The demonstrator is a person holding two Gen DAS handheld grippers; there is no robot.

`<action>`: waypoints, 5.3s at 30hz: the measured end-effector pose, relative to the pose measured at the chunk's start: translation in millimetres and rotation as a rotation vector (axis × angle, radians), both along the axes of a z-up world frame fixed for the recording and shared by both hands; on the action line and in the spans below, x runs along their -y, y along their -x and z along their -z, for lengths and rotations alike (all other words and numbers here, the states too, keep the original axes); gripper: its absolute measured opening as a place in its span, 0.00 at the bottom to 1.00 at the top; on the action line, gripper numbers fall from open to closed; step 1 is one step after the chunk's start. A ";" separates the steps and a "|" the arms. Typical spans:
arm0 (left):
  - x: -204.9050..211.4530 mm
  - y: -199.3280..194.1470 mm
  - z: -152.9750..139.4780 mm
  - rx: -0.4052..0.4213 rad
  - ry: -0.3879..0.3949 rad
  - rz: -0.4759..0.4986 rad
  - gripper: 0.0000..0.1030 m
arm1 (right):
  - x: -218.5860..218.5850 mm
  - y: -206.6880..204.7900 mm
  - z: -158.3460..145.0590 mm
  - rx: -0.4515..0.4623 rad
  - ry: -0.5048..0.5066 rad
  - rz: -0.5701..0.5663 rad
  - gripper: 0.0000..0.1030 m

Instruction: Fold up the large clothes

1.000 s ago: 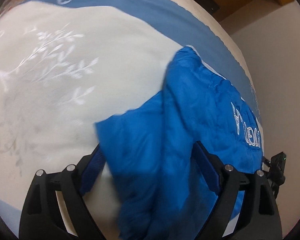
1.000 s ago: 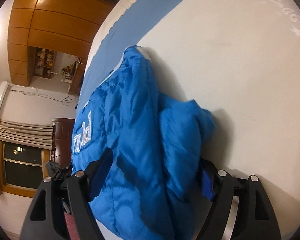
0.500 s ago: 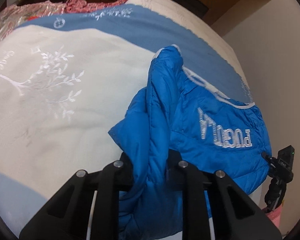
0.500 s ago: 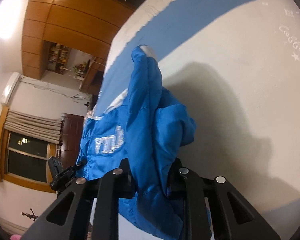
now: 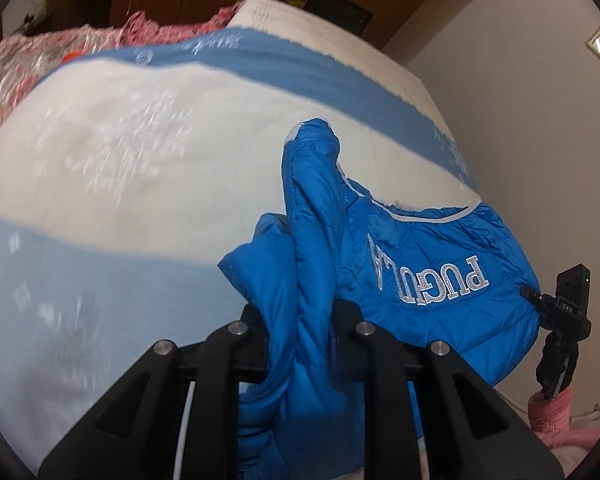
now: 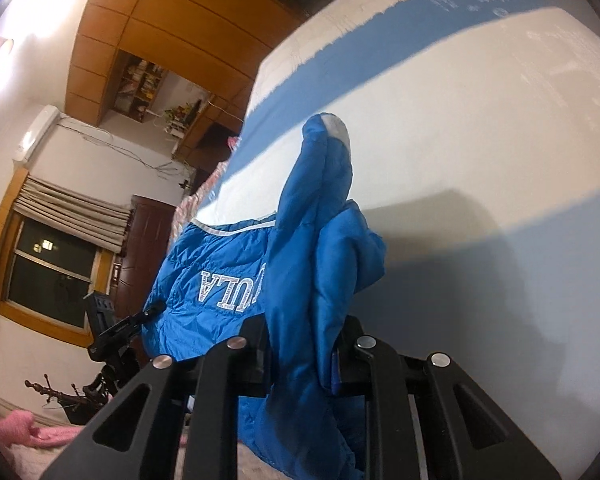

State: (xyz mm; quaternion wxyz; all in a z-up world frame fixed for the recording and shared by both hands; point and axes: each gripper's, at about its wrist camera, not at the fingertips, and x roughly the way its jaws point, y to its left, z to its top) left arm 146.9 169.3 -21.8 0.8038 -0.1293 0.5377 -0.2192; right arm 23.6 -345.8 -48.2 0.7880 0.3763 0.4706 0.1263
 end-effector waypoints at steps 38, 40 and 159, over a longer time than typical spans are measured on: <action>-27.5 55.5 116.9 -0.060 -0.091 -0.040 0.46 | -8.1 65.3 133.3 -0.135 0.096 0.235 0.41; -30.6 62.8 96.6 -0.027 -0.120 -0.068 0.44 | -14.4 67.6 109.8 -0.137 0.217 0.233 0.44; -9.2 98.5 56.7 -0.029 -0.095 -0.095 0.20 | -84.2 70.8 91.4 -0.287 0.501 0.051 0.44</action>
